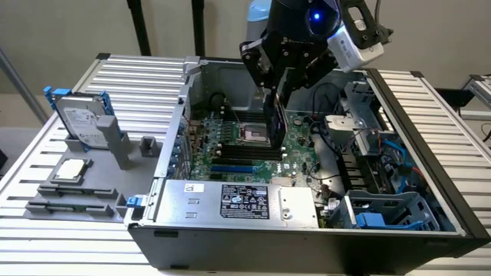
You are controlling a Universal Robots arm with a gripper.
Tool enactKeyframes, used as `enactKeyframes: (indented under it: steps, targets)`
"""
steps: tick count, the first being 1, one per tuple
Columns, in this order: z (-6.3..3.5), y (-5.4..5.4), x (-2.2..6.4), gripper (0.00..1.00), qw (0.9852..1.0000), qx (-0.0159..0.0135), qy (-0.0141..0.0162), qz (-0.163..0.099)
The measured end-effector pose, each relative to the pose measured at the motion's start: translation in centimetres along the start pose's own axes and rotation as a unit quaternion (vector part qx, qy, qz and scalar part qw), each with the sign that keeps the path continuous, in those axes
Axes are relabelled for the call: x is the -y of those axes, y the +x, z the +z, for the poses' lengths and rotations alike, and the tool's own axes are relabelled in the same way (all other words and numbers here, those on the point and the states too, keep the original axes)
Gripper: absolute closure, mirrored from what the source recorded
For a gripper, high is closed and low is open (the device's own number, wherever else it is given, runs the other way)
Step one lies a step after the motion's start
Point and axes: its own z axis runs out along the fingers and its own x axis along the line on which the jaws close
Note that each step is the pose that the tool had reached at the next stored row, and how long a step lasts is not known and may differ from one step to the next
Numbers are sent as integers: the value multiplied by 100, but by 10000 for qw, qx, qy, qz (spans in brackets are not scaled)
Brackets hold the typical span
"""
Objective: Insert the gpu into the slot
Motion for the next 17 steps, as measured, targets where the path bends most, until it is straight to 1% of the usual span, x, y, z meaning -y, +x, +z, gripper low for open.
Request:
enactKeyframes:
  steps: [2, 4, 6, 8, 10, 13, 15, 17]
  targets:
    - [0, 0, 0, 74, 9998, -16, 7, -182]
    - [0, 0, 0, 74, 9993, -31, 14, -361]
    - [1, 0, 0, 74, 9985, -46, 21, -542]
    - [0, 0, 0, 74, 9974, -62, 29, -724]
    - [1, 0, 0, 74, 9959, -77, 36, -905]
    - [5, 0, 0, 74, 9930, -96, 44, -1178]
    - [10, 0, 1, 74, 9907, -107, 48, -1356]
    - [15, -1, 1, 74, 9881, -119, 50, -1533]
